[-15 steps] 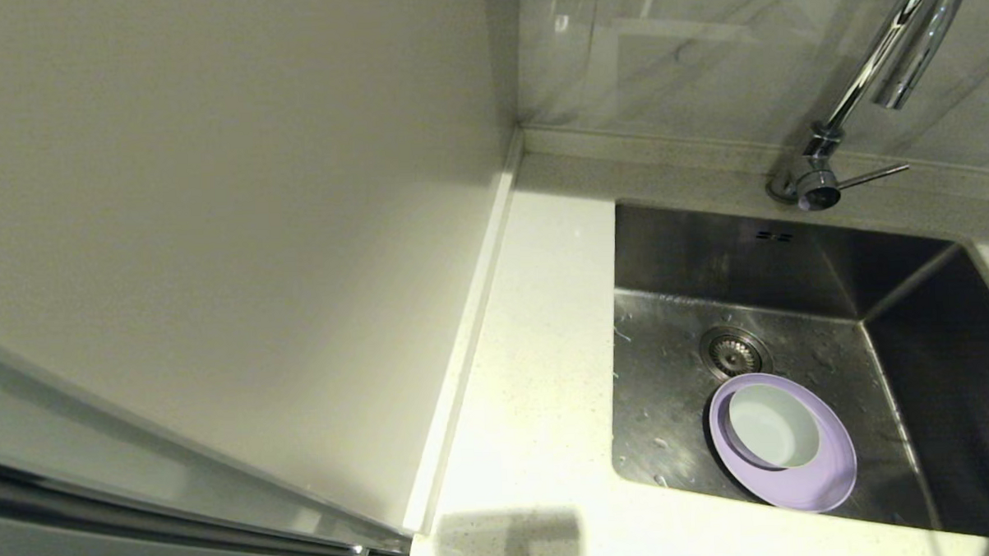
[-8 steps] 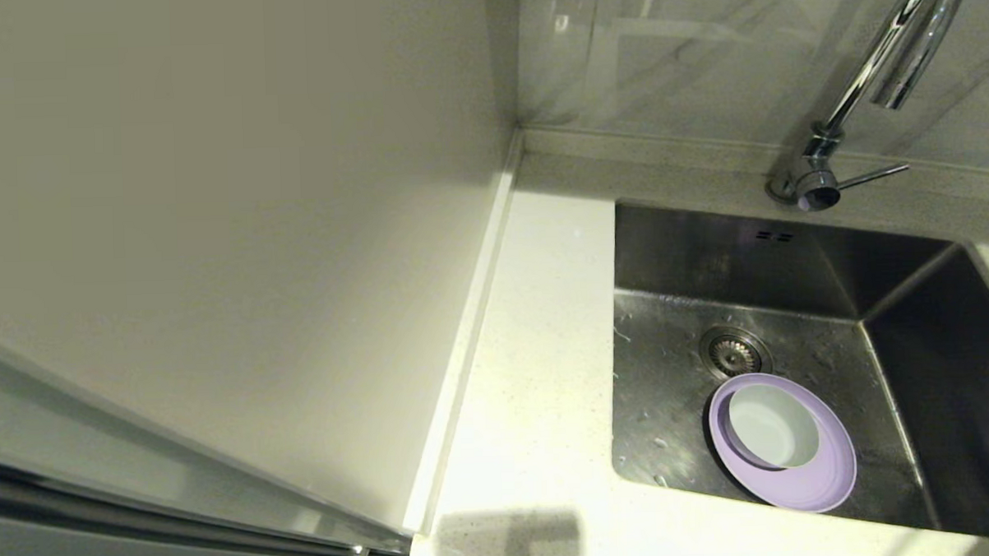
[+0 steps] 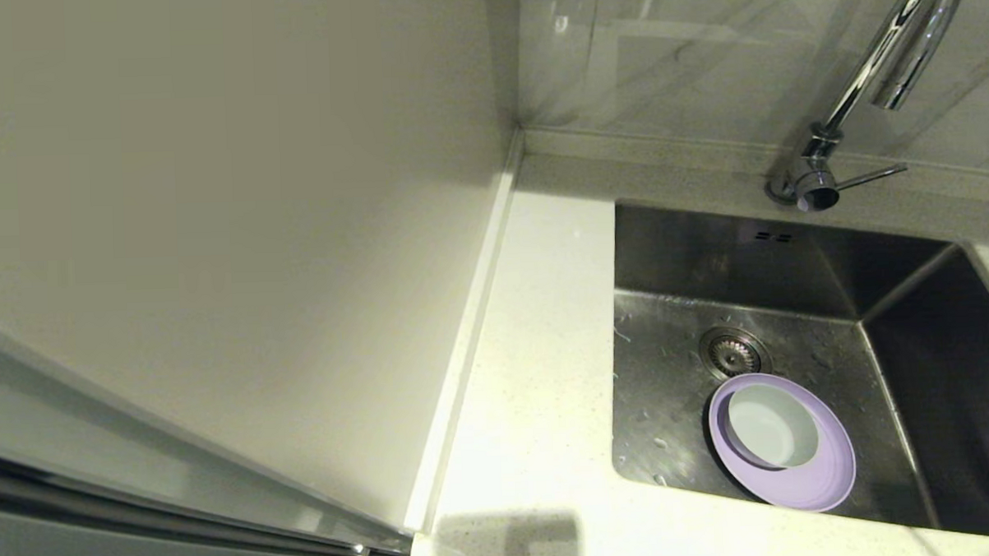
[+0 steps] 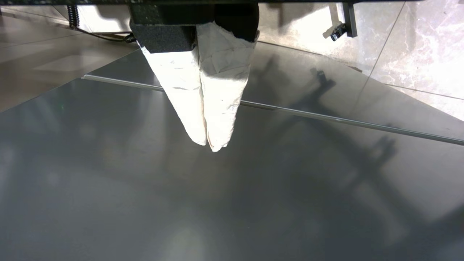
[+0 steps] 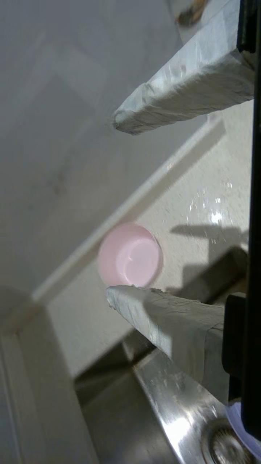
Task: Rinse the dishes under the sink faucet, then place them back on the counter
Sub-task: Place the bowl on the table
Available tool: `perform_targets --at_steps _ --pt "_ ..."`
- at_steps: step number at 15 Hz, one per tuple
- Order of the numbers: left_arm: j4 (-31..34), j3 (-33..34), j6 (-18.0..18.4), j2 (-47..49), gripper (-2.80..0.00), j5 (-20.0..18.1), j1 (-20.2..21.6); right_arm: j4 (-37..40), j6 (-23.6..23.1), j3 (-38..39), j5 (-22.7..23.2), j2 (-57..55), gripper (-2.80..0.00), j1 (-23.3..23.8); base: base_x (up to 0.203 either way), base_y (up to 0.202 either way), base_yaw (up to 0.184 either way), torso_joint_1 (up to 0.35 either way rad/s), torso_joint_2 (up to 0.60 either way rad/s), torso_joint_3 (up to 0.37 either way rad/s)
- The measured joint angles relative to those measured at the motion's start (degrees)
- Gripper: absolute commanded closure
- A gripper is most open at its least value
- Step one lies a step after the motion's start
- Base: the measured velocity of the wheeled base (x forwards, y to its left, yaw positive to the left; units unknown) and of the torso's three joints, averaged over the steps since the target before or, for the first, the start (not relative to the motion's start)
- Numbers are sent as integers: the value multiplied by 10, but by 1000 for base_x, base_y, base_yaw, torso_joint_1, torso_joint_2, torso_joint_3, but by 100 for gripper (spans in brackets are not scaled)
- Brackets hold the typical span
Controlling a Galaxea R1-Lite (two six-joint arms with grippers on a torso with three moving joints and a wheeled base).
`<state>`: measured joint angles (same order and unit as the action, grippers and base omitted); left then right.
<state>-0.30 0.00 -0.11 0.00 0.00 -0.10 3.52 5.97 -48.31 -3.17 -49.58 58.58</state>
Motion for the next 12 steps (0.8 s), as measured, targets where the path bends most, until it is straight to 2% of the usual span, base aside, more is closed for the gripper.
perform_targets --at_steps 2,5,8,10,12 --pt "0 0 0 0 0 0 0 0 -4 -12 -24 -10 -280 1 0 0 0 0 0 0" --pt "0 0 -1 0 0 0 0 -1 -5 -12 -26 -34 -280 1 0 0 0 0 0 0" --pt "0 0 0 0 0 0 0 -1 -18 25 -23 -45 -280 -3 0 0 0 0 0 0" --pt "0 0 0 0 0 0 0 -2 -25 65 -22 -45 -280 -25 0 0 0 0 0 0" --pt "0 0 0 0 0 0 0 -3 -59 101 -16 -51 -280 -41 0 0 0 0 0 0"
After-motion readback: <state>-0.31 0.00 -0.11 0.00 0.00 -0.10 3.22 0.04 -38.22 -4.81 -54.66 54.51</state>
